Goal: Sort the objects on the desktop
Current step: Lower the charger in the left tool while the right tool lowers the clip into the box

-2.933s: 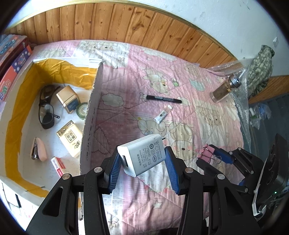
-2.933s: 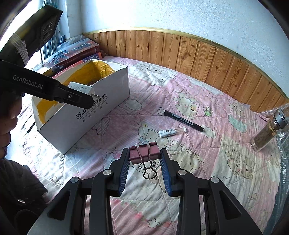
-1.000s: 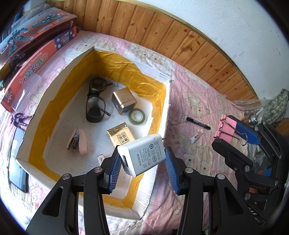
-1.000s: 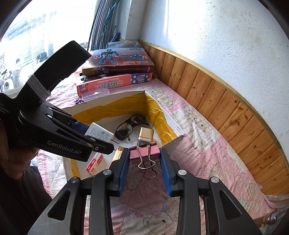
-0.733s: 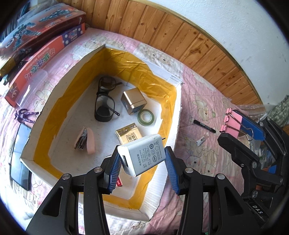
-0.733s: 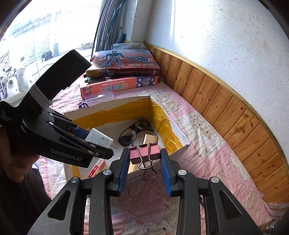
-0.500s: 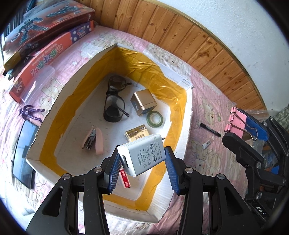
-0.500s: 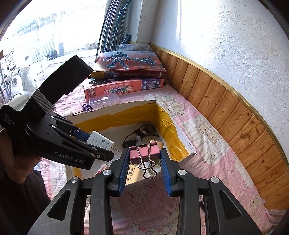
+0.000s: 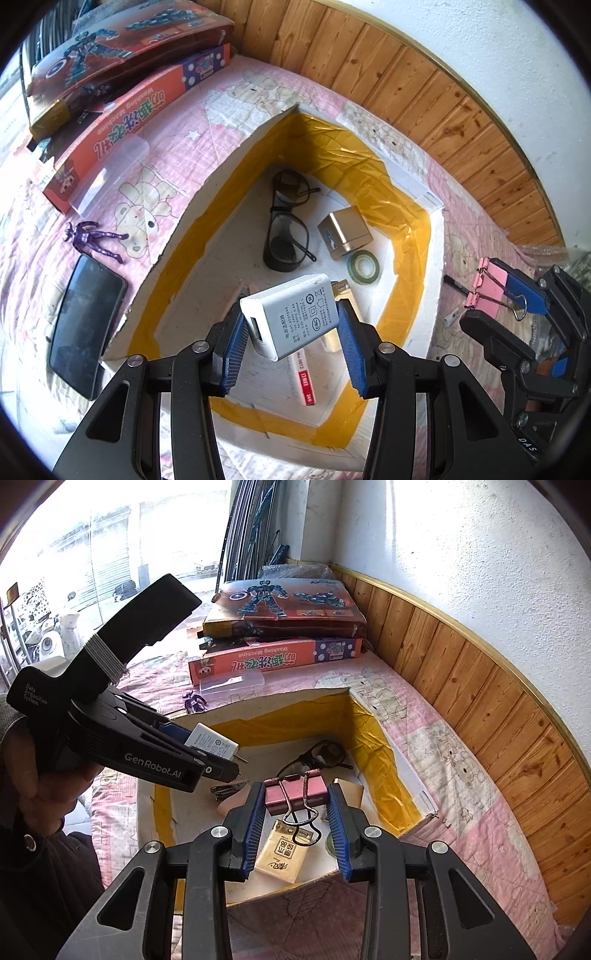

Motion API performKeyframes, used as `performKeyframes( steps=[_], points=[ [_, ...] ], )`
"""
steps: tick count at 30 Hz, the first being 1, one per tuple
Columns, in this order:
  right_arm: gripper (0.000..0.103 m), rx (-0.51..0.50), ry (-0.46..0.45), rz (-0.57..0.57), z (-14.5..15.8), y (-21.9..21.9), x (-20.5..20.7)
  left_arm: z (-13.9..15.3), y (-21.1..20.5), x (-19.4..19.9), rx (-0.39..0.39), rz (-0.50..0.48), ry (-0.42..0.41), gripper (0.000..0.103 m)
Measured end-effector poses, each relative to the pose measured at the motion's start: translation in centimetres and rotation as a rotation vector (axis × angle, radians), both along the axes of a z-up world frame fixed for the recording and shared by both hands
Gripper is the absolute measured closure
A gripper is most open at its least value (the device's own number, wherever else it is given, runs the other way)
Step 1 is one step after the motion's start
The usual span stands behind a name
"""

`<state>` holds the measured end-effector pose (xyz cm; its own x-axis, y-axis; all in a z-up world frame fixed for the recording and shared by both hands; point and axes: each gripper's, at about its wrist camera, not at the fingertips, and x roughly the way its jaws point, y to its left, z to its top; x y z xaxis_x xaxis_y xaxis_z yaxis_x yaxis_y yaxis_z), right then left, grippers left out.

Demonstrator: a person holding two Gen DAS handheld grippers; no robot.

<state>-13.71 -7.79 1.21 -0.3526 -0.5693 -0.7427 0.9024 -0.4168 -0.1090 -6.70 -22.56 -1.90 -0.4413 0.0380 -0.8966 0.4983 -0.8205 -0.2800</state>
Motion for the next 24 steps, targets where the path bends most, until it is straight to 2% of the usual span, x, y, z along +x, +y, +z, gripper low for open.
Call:
performKeyframes(
  steps=[9,19,24],
  points=[
    [0.068,0.018,-0.024,0.036,-1.2,-2.2,-0.5,-0.1,-2.4,-1.6,-0.059,-0.020,-0.021,0.055],
    [0.068,0.084,-0.056,0.073,-3.5,-4.8,-0.1,-0.6,-3.2,-5.0,-0.136,-0.153,-0.065,0.055],
    [0.068,0.122,-0.082,0.075,-5.0,-6.0,-0.1,-1.8,-2.7,-6.3,-0.168,-0.233,-0.105,0.055]
  ],
)
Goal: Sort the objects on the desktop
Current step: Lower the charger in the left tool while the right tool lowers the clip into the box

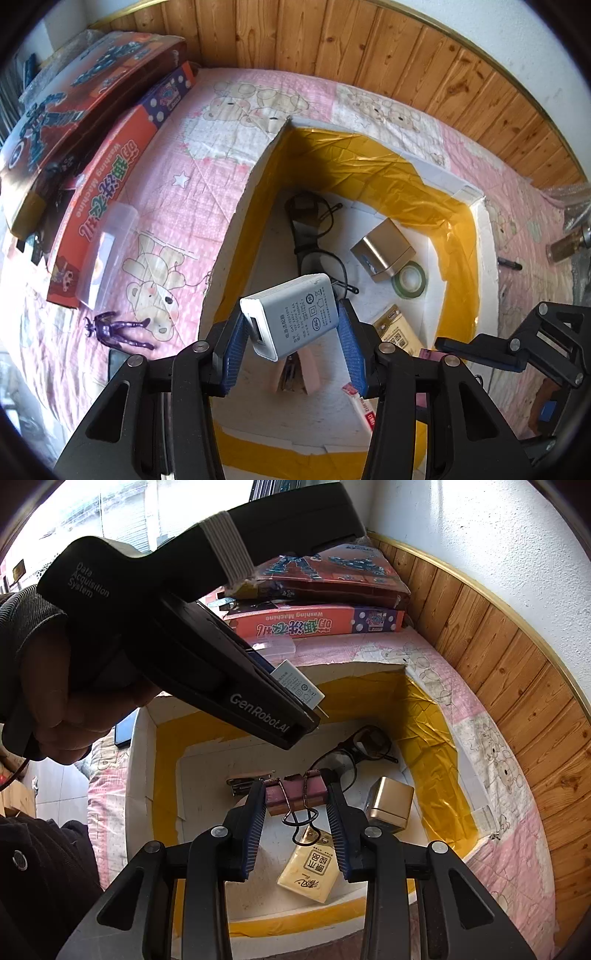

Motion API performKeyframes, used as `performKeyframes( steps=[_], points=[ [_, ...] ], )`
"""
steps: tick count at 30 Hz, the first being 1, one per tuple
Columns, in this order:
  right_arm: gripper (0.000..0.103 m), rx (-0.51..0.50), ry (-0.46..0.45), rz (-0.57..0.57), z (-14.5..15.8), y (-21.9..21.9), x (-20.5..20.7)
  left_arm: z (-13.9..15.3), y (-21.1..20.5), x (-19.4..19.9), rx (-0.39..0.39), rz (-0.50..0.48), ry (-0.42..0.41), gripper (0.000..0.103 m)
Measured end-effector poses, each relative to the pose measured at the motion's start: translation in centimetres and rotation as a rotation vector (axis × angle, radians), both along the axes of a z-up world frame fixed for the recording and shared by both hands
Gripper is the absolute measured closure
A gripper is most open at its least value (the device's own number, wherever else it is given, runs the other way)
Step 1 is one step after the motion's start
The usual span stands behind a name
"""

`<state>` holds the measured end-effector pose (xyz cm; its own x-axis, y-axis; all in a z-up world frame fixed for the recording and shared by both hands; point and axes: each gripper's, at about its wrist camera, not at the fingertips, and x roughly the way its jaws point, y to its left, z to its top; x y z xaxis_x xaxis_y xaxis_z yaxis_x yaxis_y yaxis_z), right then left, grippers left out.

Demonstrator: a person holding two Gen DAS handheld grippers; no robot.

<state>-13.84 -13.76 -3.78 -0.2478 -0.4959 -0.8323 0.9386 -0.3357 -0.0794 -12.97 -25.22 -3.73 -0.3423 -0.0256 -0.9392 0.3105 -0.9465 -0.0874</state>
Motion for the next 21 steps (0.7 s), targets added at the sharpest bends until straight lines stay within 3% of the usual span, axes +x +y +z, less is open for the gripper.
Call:
performKeyframes(
  steps=[11,21],
  points=[
    [0.068,0.010,-0.168,-0.145,-1.9,-0.2,-3.9,-3.5,0.1,-1.0,-0.009,-0.031,-0.124,0.055],
    [0.068,0.078,-0.233,-0.128,-3.7,-1.2,-3.7,-3.5,0.5,1.5,0.051,-0.073,-0.180,0.055]
  ],
)
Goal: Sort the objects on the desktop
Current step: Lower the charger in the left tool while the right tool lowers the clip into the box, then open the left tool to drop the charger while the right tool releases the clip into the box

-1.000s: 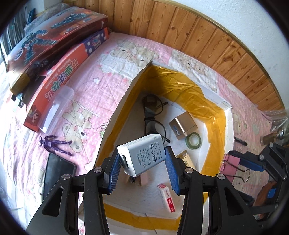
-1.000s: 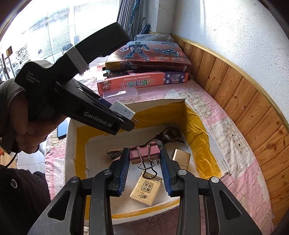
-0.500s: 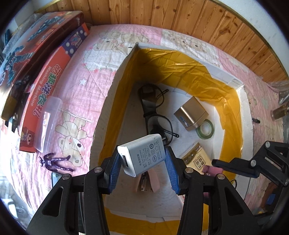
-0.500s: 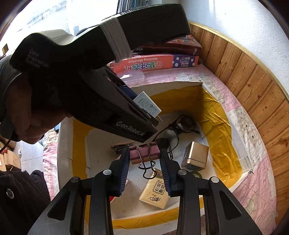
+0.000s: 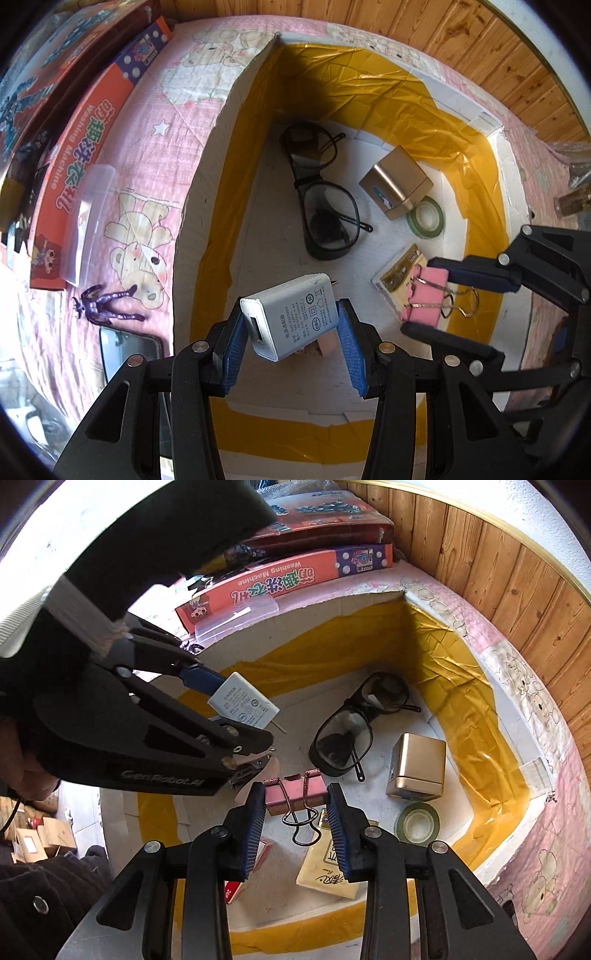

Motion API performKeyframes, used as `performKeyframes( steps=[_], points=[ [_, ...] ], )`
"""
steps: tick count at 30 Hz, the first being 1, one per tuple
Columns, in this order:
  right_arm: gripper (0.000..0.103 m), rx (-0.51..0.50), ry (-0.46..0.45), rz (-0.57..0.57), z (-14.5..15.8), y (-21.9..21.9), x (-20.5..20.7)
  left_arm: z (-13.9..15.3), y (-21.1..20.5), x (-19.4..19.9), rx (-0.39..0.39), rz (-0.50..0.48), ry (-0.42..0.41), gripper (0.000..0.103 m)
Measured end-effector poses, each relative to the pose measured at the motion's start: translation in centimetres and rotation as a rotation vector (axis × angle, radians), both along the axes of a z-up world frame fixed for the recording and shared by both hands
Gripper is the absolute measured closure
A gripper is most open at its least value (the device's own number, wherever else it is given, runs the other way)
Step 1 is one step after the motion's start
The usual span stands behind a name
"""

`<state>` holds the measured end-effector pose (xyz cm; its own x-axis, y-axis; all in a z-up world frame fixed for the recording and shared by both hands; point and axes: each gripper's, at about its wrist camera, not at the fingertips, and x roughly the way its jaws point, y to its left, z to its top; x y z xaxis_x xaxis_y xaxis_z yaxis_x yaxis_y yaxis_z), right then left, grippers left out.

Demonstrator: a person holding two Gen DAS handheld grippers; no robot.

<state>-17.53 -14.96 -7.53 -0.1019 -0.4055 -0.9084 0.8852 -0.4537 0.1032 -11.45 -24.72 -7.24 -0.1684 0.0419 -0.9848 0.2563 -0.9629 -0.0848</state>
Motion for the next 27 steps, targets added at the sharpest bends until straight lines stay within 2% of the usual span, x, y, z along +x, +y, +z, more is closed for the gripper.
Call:
performKeyframes(
  steps=[11,14,21,27],
  points=[
    [0.068,0.015,-0.041,-0.016,-0.2,-1.6,-1.6,-0.8,1.2,4.3,0.187,0.021,-0.098,0.055],
    [0.068,0.002,-0.052,-0.020,0.1,-2.4,-2.0,-1.2,1.7,5.1,0.209,0.040,-0.119,0.055],
    [0.068,-0.009,-0.105,-0.043,0.2,-4.6,-3.5,-1.2,2.6,5.5,0.203,0.085,-0.132,0.055],
    [0.068,0.010,-0.118,-0.046,-0.5,-6.6,-4.8,-0.4,2.2,5.9,0.198,0.100,-0.107,0.055]
  ],
)
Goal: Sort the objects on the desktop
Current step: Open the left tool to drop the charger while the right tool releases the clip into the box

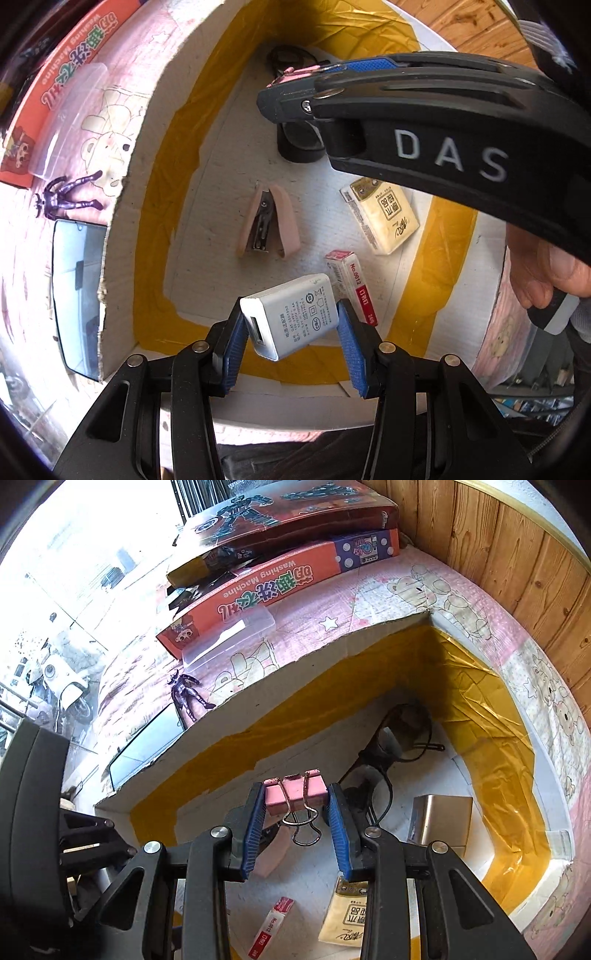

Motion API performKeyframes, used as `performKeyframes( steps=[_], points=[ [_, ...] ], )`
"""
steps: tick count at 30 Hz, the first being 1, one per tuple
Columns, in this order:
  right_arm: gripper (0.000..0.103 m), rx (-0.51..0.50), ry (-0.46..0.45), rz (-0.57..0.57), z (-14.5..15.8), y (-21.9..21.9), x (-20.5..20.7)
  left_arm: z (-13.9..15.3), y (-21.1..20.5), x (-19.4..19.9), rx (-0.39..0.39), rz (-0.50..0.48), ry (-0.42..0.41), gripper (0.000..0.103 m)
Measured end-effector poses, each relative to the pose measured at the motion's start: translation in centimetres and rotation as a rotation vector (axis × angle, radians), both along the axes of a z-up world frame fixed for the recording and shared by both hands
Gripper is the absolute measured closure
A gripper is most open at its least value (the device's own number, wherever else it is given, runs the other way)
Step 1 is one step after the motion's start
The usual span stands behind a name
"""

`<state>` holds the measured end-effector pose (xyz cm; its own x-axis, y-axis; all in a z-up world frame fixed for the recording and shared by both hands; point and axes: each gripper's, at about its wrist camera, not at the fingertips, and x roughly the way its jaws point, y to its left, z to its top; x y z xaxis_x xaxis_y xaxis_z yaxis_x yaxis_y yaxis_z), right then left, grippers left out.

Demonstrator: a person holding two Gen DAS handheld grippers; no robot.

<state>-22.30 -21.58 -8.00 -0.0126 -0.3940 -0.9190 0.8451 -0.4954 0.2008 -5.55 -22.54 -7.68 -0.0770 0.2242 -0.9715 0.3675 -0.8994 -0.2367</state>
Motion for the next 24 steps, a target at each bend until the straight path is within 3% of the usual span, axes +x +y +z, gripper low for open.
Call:
performKeyframes(
  steps=[7,12,14,24],
  points=[
    [0.068,0.021,-0.009,0.002,-1.3,-1.5,-1.2,0.5,-0.2,0.4,0.070,0.013,0.018,0.054],
    [0.066,0.014,-0.028,0.019,-2.0,-2.4,-1.6,0.0,0.1,0.3,0.053,0.001,0.004,0.053],
    [0.056,0.010,-0.028,0.005,-2.1,-2.3,-1.9,0.0,0.0,-0.1,0.053,0.000,0.002,0.054],
    [0.052,-0.034,-0.041,-0.076,-0.5,0.6,-2.8,1.1,-0.4,-0.3,0.014,0.001,-0.007,0.053]
  ],
)
